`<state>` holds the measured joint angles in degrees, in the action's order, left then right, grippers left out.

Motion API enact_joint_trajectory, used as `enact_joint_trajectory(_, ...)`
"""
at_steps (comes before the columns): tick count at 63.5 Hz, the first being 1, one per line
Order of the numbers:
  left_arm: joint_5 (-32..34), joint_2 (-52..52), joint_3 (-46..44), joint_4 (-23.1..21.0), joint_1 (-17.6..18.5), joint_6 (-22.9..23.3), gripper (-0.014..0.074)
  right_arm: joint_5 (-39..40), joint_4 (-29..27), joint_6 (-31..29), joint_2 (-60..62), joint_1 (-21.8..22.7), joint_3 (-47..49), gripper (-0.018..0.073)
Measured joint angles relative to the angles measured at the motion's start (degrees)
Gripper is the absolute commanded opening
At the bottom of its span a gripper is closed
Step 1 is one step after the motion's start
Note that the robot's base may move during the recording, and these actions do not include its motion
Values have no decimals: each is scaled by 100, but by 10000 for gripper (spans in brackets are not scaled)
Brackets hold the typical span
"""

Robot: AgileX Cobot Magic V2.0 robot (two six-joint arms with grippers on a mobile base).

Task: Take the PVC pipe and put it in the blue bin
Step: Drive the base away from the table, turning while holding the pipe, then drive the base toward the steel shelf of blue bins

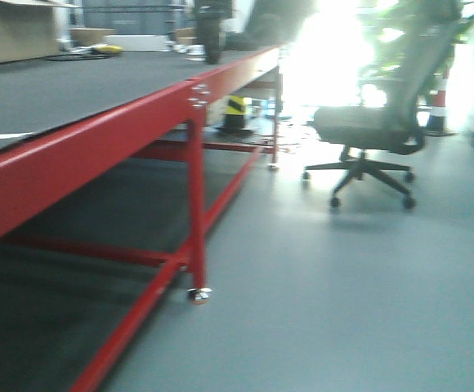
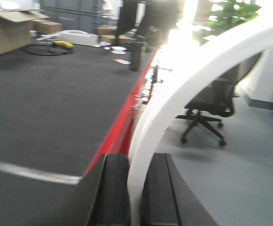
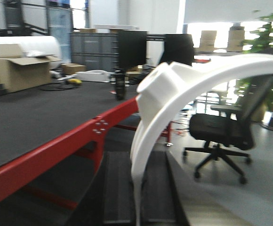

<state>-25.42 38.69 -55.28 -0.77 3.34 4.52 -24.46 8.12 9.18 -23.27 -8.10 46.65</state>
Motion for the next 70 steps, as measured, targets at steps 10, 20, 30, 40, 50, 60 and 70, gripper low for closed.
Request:
enact_joint_trajectory(10, 0, 0, 0, 0, 0, 0, -111, 0, 0, 0, 0, 0, 0, -167)
enact_joint_trajectory(20, 0, 0, 0, 0, 0, 0, -111, 0, 0, 0, 0, 0, 0, -167)
enact_joint_trajectory(30, 0, 0, 0, 0, 0, 0, -111, 0, 0, 0, 0, 0, 0, -167)
enact_joint_trajectory(40, 0, 0, 0, 0, 0, 0, -111, 0, 0, 0, 0, 0, 0, -167)
enact_joint_trajectory(50, 0, 0, 0, 0, 0, 0, -111, 0, 0, 0, 0, 0, 0, -167)
enact_joint_trajectory(60, 0, 0, 0, 0, 0, 0, -111, 0, 0, 0, 0, 0, 0, -167)
enact_joint_trajectory(70, 0, 0, 0, 0, 0, 0, -111, 0, 0, 0, 0, 0, 0, -167)
